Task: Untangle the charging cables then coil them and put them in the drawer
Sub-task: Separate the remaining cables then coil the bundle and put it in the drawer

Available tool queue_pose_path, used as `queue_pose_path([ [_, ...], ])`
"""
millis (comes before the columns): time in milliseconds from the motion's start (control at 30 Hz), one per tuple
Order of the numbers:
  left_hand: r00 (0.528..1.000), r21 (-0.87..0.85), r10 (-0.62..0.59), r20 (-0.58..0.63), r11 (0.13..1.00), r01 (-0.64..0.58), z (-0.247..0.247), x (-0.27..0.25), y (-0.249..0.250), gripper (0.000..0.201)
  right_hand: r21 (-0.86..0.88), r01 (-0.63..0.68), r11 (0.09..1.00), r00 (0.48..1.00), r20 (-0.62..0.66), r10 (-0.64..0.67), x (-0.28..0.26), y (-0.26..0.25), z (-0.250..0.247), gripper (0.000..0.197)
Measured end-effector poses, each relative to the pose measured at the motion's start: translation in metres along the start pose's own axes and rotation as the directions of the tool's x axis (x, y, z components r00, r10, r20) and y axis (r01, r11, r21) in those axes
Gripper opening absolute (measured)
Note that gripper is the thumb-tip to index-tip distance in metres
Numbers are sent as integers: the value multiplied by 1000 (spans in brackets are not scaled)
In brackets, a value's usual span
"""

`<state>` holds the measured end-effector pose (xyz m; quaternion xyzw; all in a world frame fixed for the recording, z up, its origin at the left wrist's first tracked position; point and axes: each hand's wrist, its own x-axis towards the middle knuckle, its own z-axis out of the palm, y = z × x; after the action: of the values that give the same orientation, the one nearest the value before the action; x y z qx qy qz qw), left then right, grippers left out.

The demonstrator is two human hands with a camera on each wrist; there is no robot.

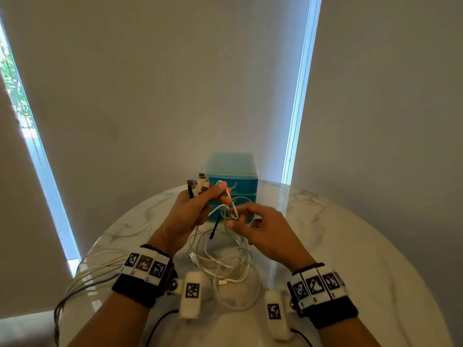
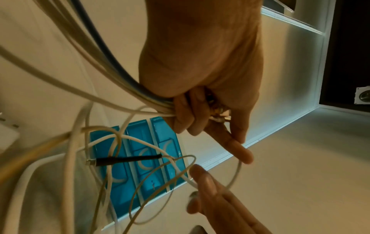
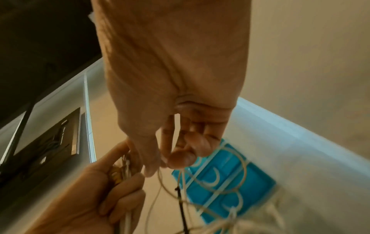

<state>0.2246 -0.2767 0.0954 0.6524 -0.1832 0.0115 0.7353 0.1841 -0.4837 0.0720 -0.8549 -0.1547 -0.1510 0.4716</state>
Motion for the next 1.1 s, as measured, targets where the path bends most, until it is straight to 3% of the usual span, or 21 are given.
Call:
queue_pose_path([
  [100, 998, 29, 9, 64, 1000, -10, 1, -3, -1, 39, 42, 19, 999, 999, -45, -18, -1, 0, 5, 12],
  [200, 1000, 70, 6, -16, 998, -5, -2, -1, -3, 44, 209, 3, 978, 957, -284, 58, 1, -7, -8, 17],
  [267, 1000, 173, -30, -4, 984, 31, -2, -1, -3, 47, 357, 4, 934, 916, -376, 139, 1, -11, -15, 20],
  [433, 991, 421, -132, 30, 901, 107, 6, -2, -7, 31, 459, 43, 887, 905, -394, 159, -1, -15, -14, 24],
  [633, 996, 476, -76, -53, 875, 92, -1, -2, -11, 36, 551, 114, 827, 863, -467, 193, -2, -12, -29, 27],
  [767, 995, 504, -29, -97, 861, 74, -2, 2, -15, 43, 701, 49, 712, 857, -395, 330, -1, -10, -29, 28],
  [867, 993, 498, -52, -107, 861, 99, -4, 4, -17, 37, 865, 7, 501, 880, -244, 408, 0, -13, -33, 29],
  [967, 993, 515, -95, -69, 849, 117, -4, 1, -15, 33, 948, 8, 317, 908, -139, 394, -2, -13, -39, 30],
  [1100, 998, 540, -49, -37, 839, 61, -9, -2, -10, 41, 966, 46, 256, 902, -151, 405, -1, -5, -45, 33],
])
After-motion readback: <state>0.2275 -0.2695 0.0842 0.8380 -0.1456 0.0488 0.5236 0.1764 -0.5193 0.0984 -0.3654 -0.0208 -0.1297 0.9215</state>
